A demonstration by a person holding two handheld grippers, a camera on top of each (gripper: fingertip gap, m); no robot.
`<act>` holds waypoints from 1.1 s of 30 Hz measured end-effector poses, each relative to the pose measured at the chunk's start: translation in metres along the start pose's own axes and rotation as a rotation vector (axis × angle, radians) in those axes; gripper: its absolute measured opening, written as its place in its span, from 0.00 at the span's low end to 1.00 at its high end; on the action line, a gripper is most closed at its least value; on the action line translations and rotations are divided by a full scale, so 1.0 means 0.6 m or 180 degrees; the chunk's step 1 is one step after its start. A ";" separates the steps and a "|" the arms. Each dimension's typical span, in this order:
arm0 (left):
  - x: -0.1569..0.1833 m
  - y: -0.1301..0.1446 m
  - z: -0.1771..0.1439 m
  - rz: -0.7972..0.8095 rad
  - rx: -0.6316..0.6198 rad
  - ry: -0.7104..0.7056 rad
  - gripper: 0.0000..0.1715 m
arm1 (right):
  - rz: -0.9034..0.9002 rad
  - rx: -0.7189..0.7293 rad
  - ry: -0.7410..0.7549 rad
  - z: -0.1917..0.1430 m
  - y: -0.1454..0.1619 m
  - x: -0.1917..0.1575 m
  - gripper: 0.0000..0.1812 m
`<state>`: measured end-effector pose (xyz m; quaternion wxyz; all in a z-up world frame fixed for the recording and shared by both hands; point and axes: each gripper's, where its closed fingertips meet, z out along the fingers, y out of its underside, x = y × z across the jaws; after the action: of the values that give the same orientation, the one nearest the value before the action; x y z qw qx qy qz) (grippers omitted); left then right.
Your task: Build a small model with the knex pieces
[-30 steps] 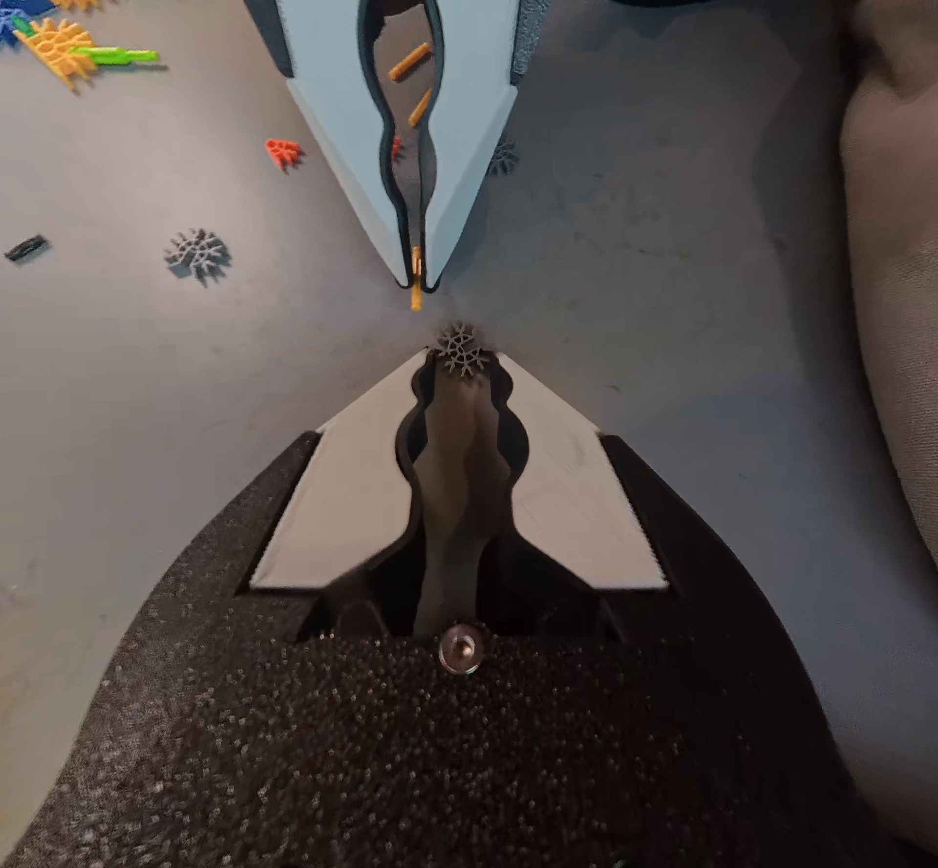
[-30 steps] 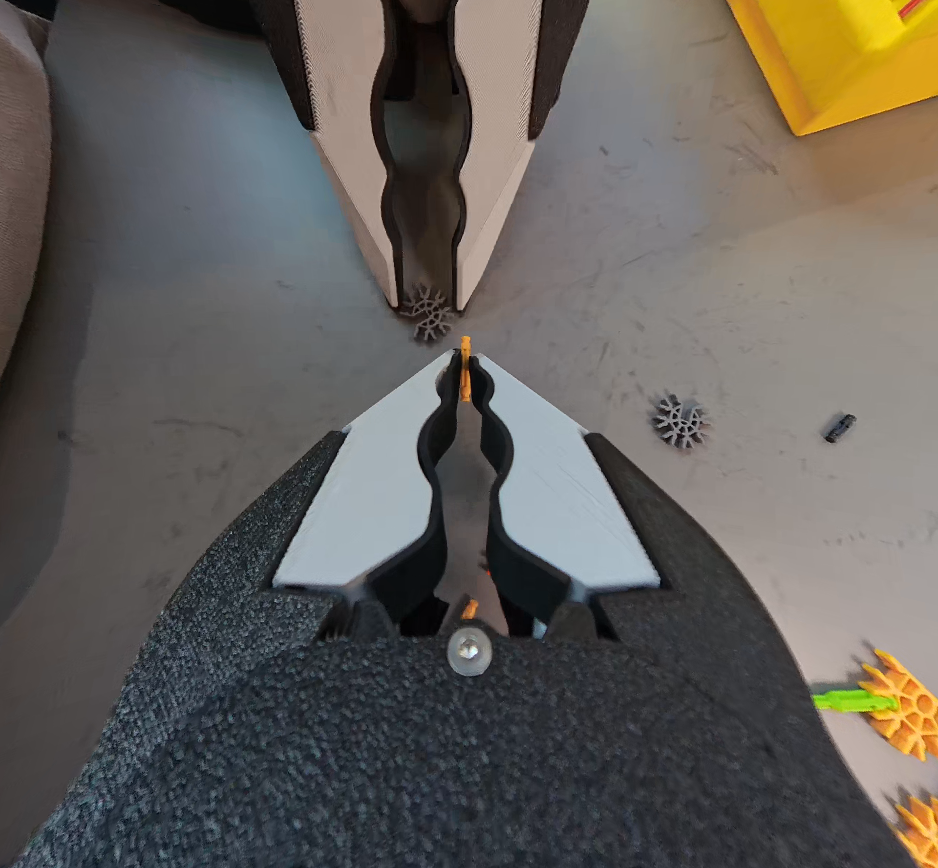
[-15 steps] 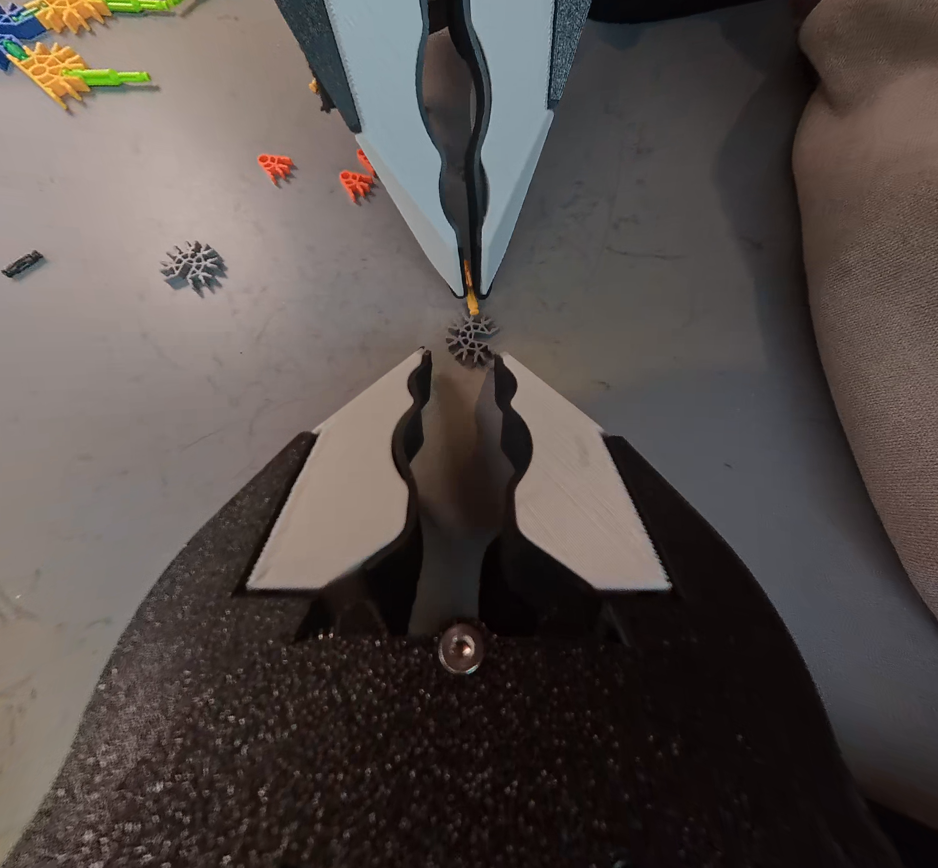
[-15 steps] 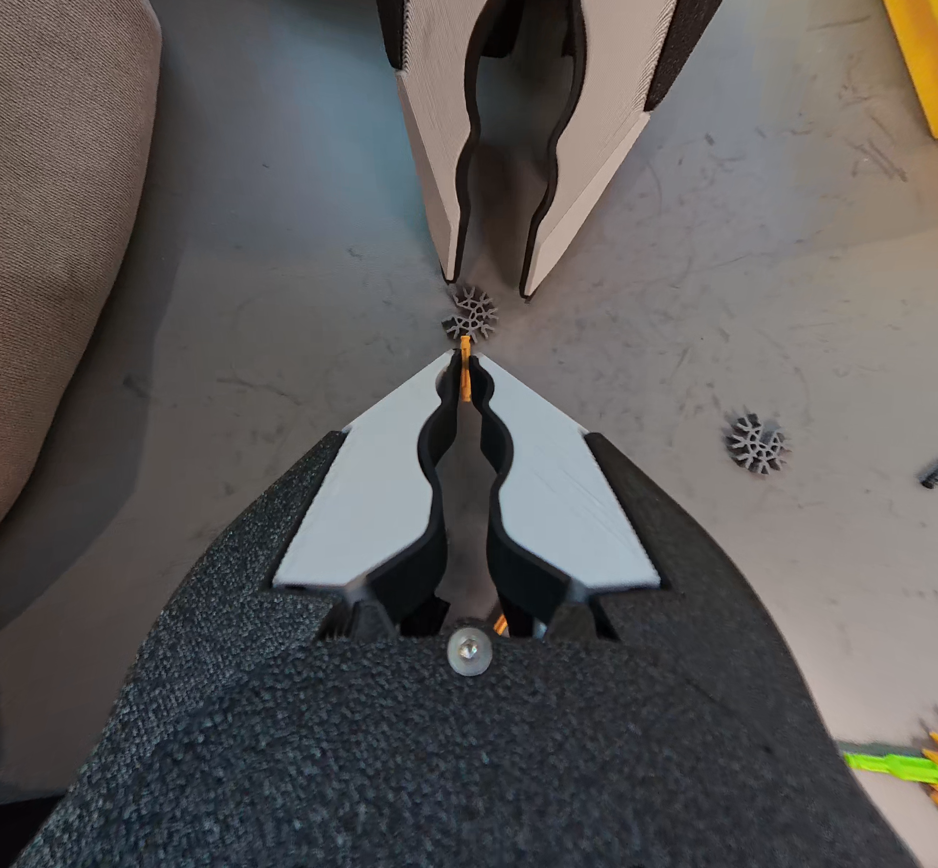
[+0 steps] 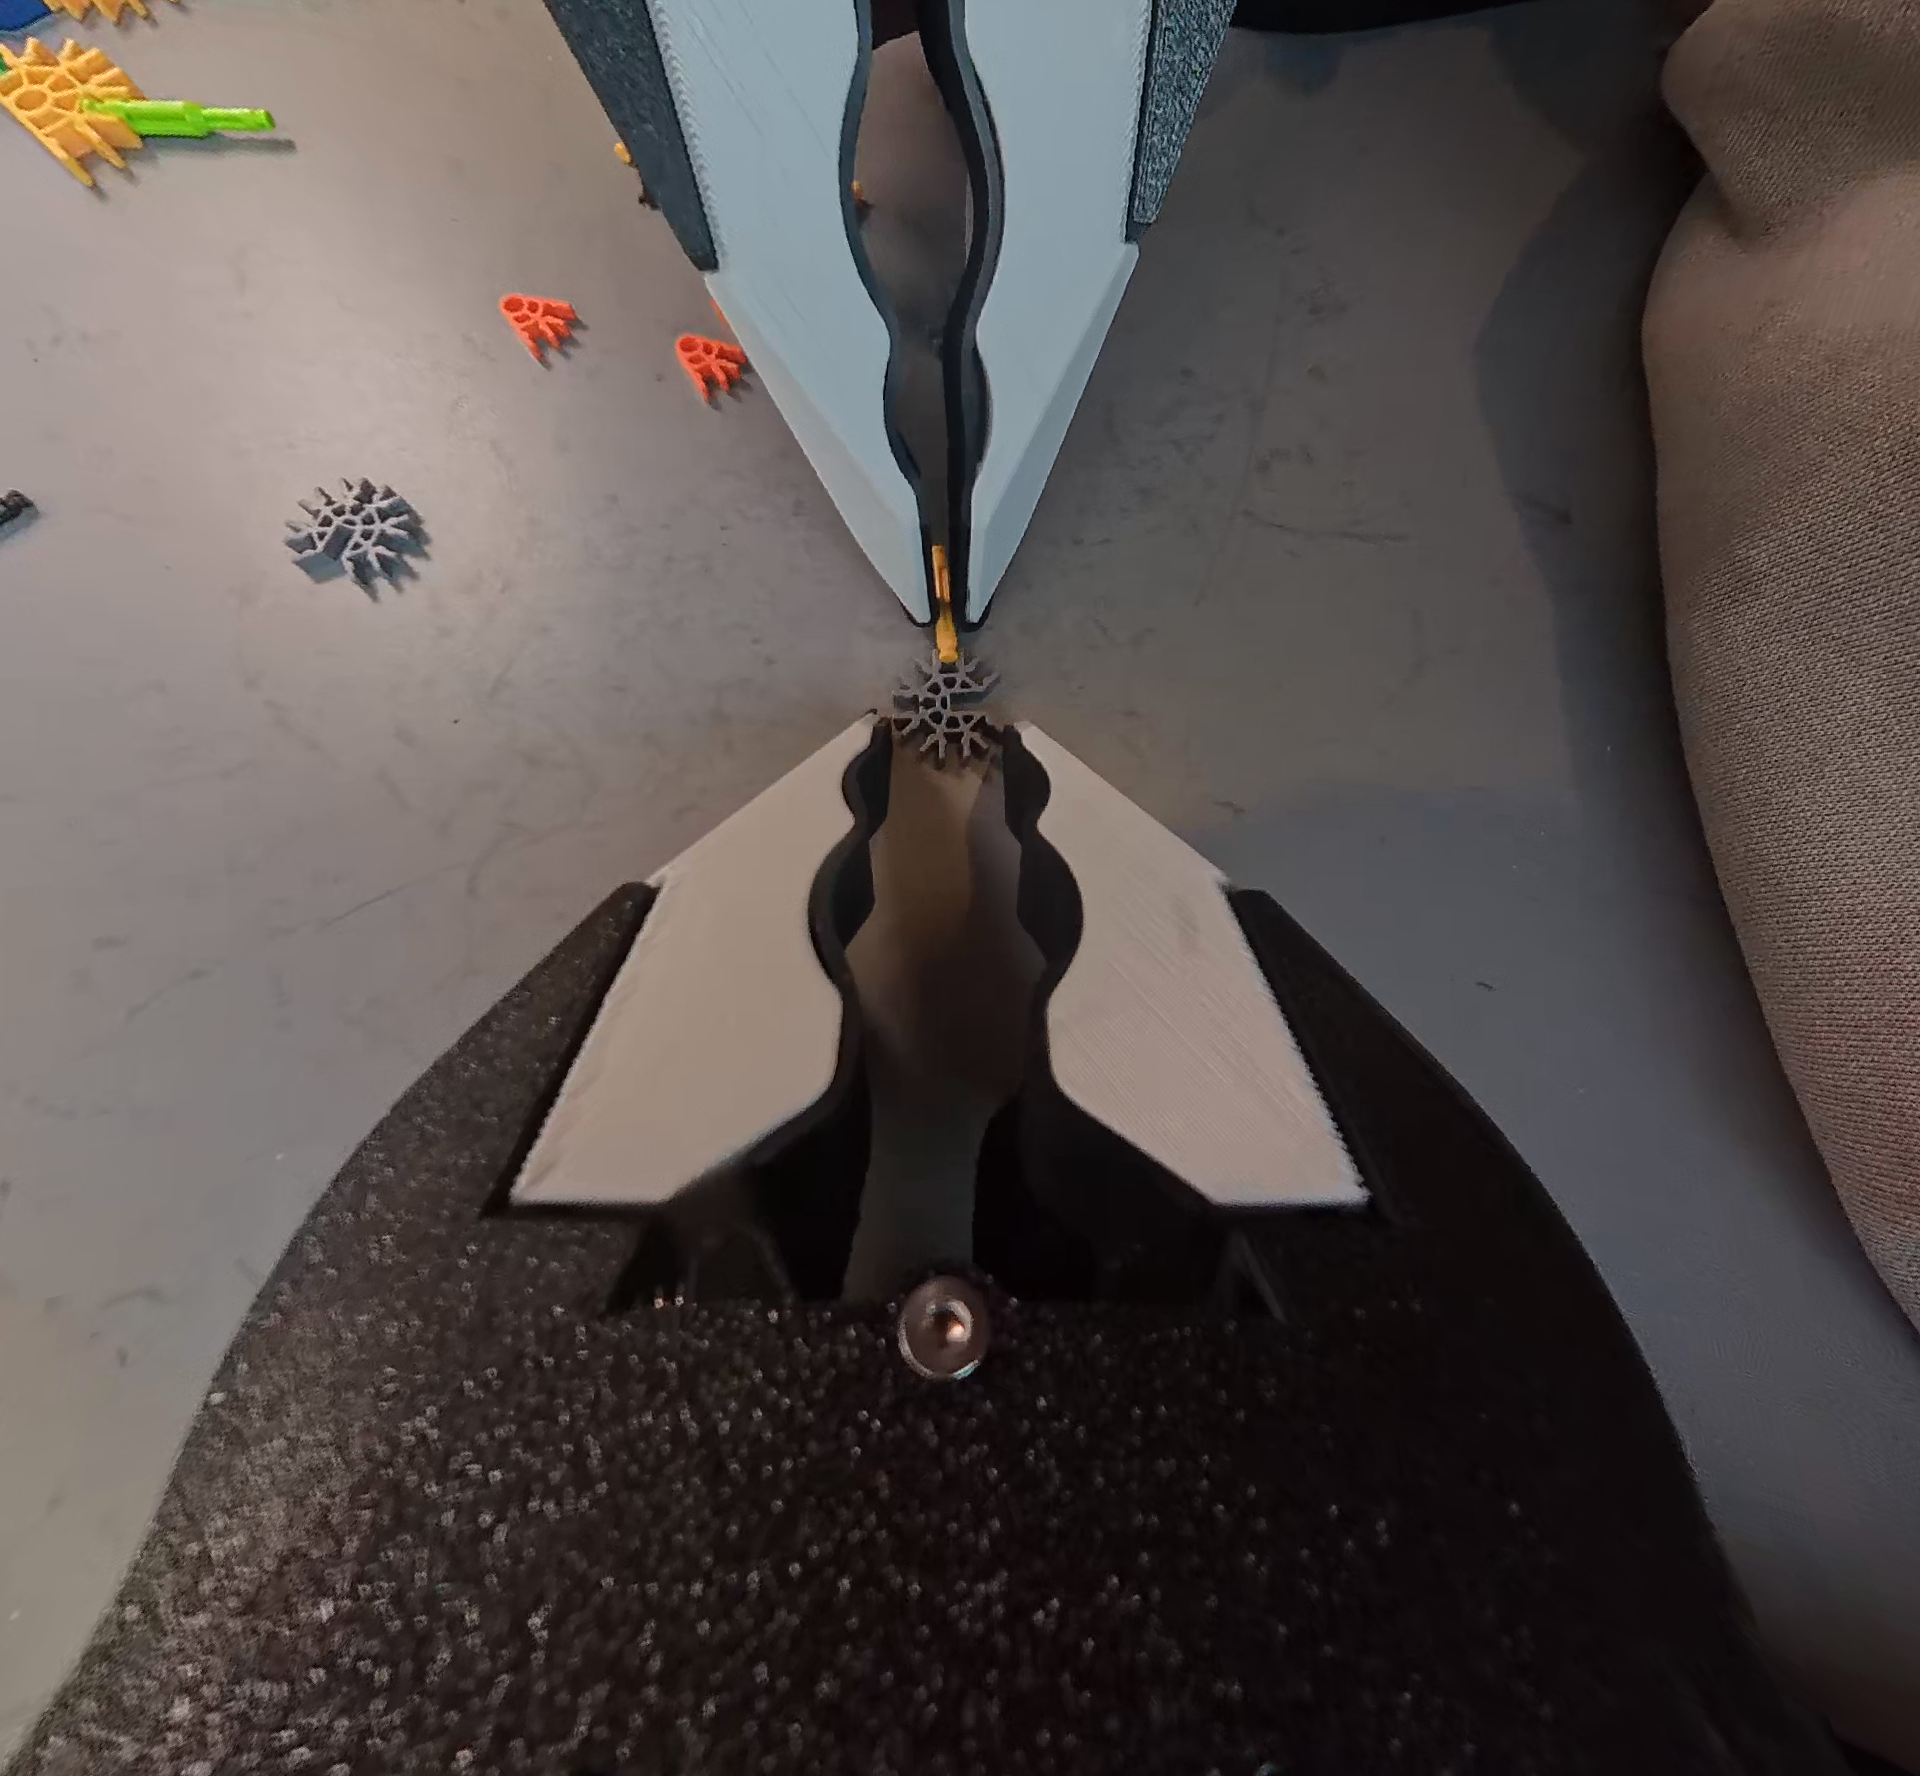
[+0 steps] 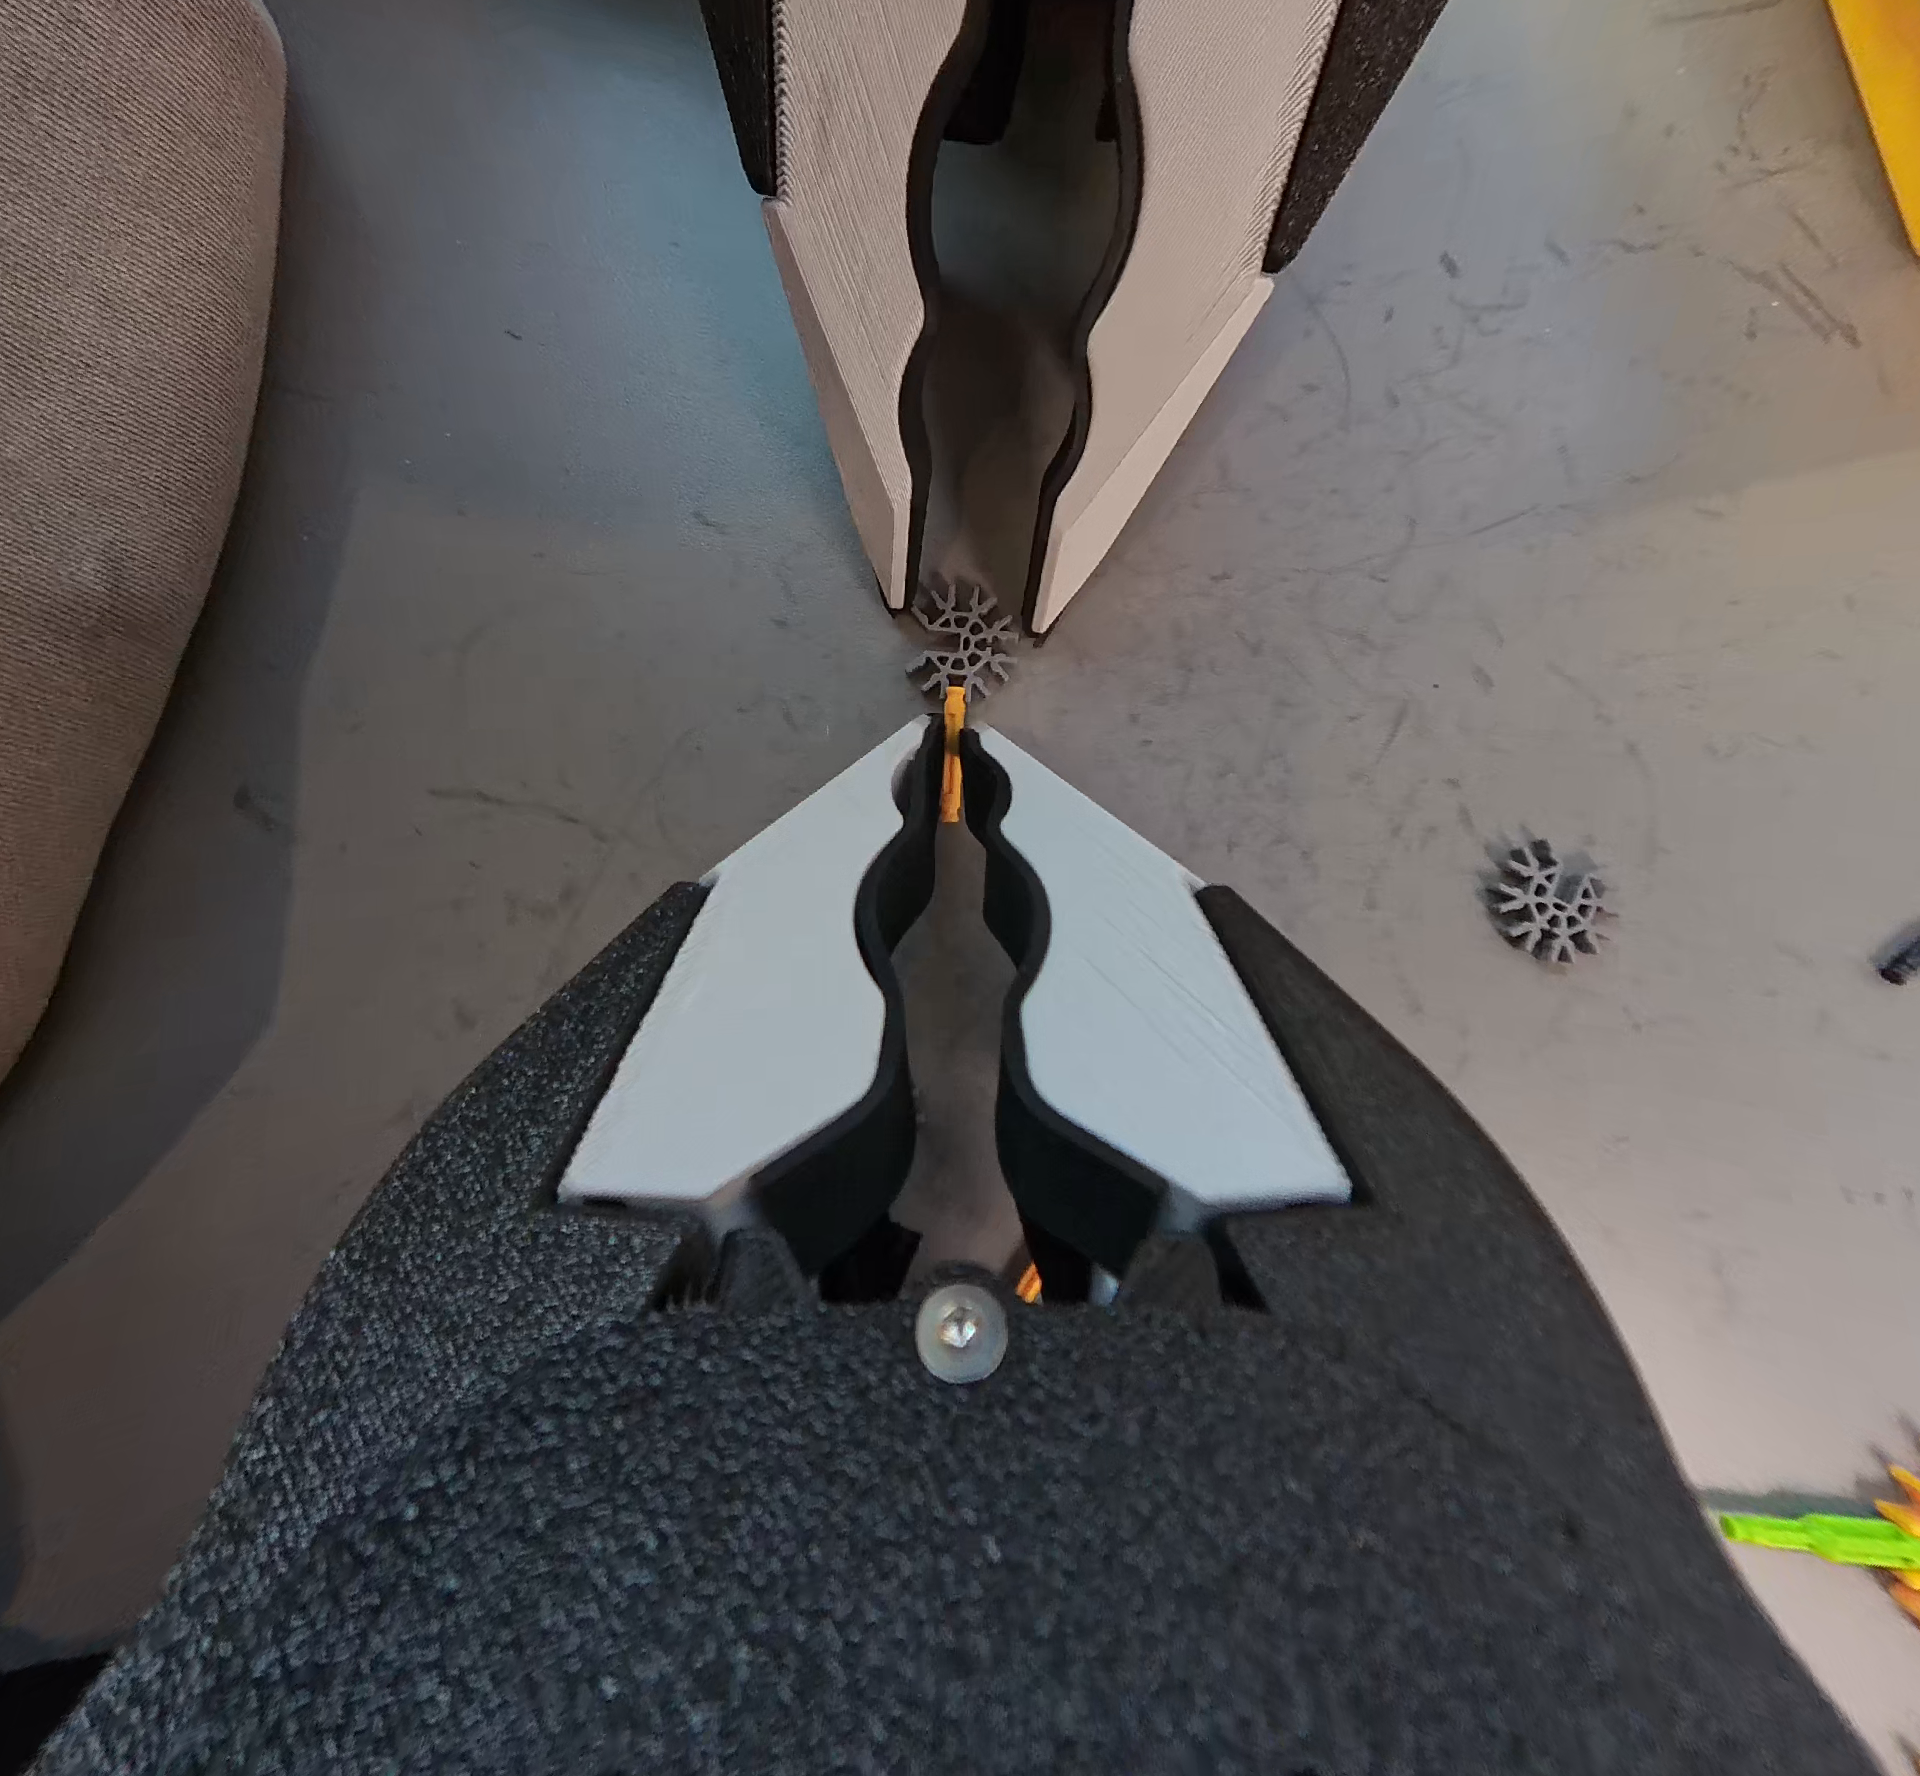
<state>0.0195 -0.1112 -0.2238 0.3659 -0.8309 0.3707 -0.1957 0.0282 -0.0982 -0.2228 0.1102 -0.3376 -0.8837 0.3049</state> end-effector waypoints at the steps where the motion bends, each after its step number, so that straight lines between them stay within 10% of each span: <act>1: 0.000 0.000 0.000 -0.0012 0.0000 -0.0007 0.12 | 0.0004 -0.0006 0.0010 0.000 0.000 0.000 0.00; 33: 0.002 -0.002 -0.007 -0.0047 0.0055 -0.0063 0.11 | 0.0022 0.0163 0.0042 -0.008 -0.024 -0.002 0.00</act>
<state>0.0183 -0.1136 -0.2202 0.3753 -0.8323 0.3593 -0.1933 0.0232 -0.1052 -0.2102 0.1237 -0.3397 -0.8737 0.3256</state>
